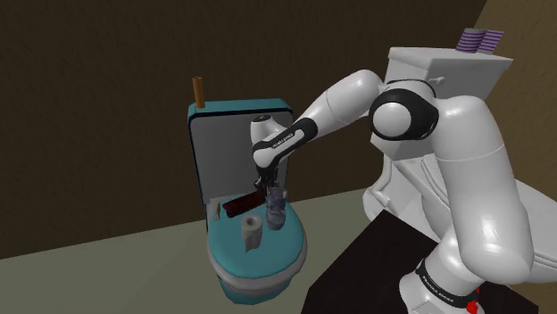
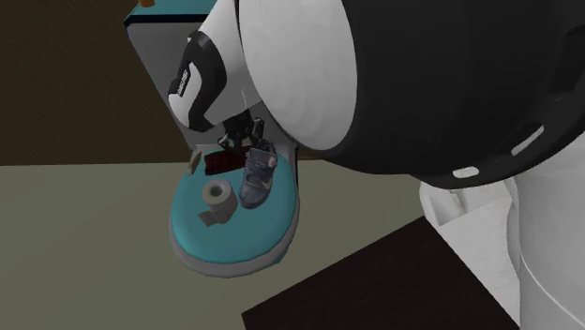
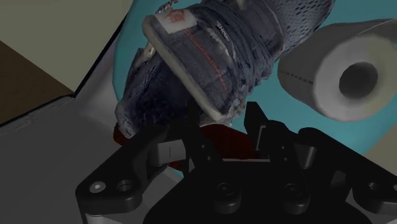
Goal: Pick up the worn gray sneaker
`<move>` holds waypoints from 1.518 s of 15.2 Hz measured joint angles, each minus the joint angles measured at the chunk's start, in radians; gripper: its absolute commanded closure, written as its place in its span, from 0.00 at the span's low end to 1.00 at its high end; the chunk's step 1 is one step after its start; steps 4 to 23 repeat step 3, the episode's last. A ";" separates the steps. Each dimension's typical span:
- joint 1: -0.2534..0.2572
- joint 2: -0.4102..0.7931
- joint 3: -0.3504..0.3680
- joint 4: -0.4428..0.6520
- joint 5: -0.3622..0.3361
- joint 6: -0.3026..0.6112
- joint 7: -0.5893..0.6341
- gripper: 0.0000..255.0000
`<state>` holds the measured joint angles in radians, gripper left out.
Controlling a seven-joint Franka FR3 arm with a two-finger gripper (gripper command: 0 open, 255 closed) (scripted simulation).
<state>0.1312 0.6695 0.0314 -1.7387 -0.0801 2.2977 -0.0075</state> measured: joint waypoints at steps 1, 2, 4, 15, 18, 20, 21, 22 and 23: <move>0.001 -0.007 0.000 0.002 0.001 -0.009 0.001 1.00; 0.001 -0.019 0.001 -0.002 0.001 -0.017 0.001 1.00; 0.000 -0.023 0.001 -0.001 0.001 -0.022 -0.001 1.00; 0.000 -0.023 0.001 -0.001 0.001 -0.022 -0.001 1.00; 0.000 -0.023 0.001 -0.001 0.001 -0.022 -0.001 1.00; 0.000 -0.023 0.001 -0.001 0.001 -0.022 -0.001 1.00; 0.000 -0.023 0.001 -0.001 0.001 -0.022 -0.001 1.00; 0.000 -0.023 0.001 -0.001 0.001 -0.022 -0.001 1.00; 0.000 -0.023 0.001 -0.001 0.001 -0.022 -0.001 1.00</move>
